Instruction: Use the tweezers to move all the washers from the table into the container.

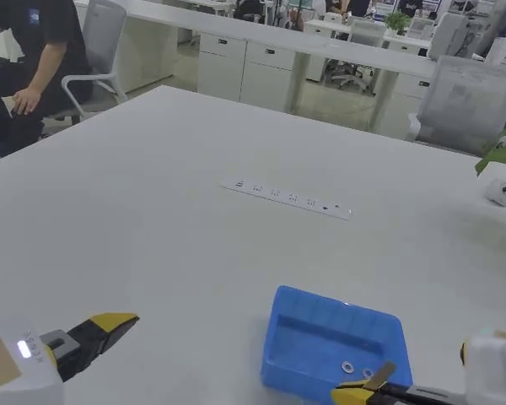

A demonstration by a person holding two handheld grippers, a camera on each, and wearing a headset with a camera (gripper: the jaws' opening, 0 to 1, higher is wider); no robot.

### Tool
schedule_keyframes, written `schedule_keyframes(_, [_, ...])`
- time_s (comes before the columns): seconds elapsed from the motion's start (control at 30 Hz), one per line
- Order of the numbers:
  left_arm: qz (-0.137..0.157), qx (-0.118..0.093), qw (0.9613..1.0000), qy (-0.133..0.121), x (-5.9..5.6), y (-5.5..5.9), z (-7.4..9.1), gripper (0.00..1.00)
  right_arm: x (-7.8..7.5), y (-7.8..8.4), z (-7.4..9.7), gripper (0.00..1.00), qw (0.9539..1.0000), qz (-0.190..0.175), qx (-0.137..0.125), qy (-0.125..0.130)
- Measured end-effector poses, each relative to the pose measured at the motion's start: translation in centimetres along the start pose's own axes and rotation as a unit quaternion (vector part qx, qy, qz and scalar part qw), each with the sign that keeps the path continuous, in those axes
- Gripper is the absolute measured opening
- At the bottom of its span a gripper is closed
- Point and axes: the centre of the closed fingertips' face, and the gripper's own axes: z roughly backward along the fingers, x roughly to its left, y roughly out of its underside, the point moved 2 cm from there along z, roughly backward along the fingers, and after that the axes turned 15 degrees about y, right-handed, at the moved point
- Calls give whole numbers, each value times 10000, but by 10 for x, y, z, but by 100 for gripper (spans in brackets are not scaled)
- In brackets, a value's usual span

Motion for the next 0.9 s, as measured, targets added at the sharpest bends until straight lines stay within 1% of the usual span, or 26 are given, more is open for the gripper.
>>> schedule_keyframes(0.17, [1, 15, 10000, 0, 0, 0, 0, 73, 0, 3, -1, 4, 9999, 129, 43, 41])
schedule_keyframes(0.27, [3, 27, 10000, 0, 0, 1, -1, 73, 1, 3, -1, 4, 9993, 351, 55, 104])
schedule_keyframes(0.3, [4, 31, 10000, -1, 0, 1, -1, 73, 1, 4, -1, 4, 9991, 410, 69, 102])
schedule_keyframes(0.37, [3, 45, 10000, 2, -1, 1, -1, 72, 2, 3, -1, 4, 9992, 378, 58, 67])
schedule_keyframes(0.5, [-2, 52, 10000, 10, -1, 1, -1, 72, 3, 3, -2, 4, 9987, 509, 45, 79])
schedule_keyframes(0.57, [1, 49, 10000, 8, -1, 1, -1, 72, 6, 3, -2, 4, 9978, 661, 45, 79])
schedule_keyframes(0.67, [1, 54, 10000, 8, -1, 2, -1, 72, 9, 3, -2, 4, 9980, 630, 18, 5])
schedule_keyframes(0.73, [-5, 49, 10000, 13, -1, 1, -1, 72, 8, 7, -2, 3, 9962, 859, 87, 62])
schedule_keyframes(0.77, [-5, 51, 10000, 14, -1, 1, -1, 72, 10, 4, -2, 4, 9962, 869, 6, 50])
schedule_keyframes(0.83, [-8, 49, 10000, 11, -1, 1, -1, 72, 11, 5, -2, 4, 9966, 827, 49, 30])
schedule_keyframes(0.9, [-11, 43, 10000, 8, -1, 1, -1, 72, 13, 7, -1, 4, 9953, 965, 83, 18])
